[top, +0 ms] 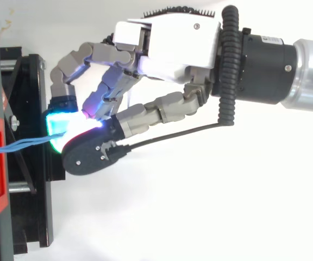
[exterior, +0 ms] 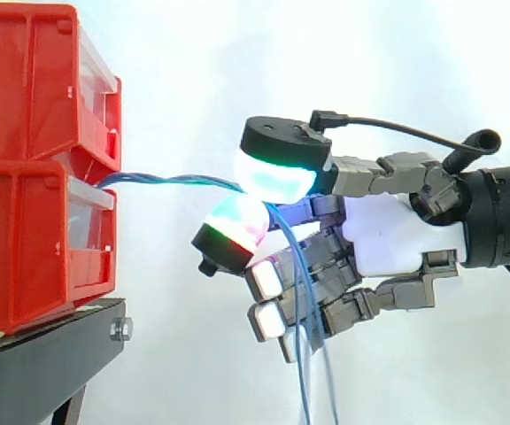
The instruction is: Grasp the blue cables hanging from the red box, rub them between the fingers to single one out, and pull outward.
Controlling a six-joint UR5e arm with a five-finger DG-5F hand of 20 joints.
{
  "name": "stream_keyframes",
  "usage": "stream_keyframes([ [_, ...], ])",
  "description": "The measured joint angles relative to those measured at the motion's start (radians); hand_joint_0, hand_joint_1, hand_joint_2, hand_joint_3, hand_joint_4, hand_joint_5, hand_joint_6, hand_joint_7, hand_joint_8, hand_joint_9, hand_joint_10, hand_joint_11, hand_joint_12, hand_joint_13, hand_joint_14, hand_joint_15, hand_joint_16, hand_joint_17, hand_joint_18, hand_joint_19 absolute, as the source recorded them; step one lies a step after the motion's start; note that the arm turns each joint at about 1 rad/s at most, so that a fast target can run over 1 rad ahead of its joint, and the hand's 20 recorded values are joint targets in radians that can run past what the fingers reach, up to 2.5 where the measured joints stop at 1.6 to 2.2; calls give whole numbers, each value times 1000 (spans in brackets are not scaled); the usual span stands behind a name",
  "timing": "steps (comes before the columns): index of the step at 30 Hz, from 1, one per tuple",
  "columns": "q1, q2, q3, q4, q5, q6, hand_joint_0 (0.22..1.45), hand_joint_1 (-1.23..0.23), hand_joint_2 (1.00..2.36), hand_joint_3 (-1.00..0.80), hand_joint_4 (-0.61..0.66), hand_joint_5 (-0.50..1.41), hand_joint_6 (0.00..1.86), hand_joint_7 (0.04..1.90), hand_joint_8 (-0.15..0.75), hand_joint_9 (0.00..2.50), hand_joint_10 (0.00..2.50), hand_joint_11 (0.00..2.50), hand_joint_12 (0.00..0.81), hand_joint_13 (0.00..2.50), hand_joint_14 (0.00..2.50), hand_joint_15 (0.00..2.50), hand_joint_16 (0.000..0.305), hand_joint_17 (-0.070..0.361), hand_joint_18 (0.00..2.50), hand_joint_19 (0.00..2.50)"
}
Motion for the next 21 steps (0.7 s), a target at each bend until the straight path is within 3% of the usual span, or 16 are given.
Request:
stream_keyframes([
  [6, -1, 0, 0, 0, 0, 0, 714, -890, 1001, -492, -103, -169, 947, 1042, 183, 914, 22, 667, 280, 887, 29, 680, 40, 89, 778, 658],
  [9, -1, 0, 0, 0, 0, 0, 609, -844, 1000, -500, -9, -162, 942, 967, 192, 935, 21, 673, 284, 899, 29, 690, 40, 90, 775, 676],
  [13, -1, 0, 0, 0, 0, 0, 498, -677, 1000, -500, 33, -155, 924, 975, 234, 987, 21, 665, 312, 936, 26, 694, 46, 103, 819, 675],
  [21, -1, 0, 0, 0, 0, 0, 493, -392, 1000, -500, 41, -155, 902, 987, 254, 1016, 22, 666, 320, 951, 27, 690, 49, 110, 828, 688],
])
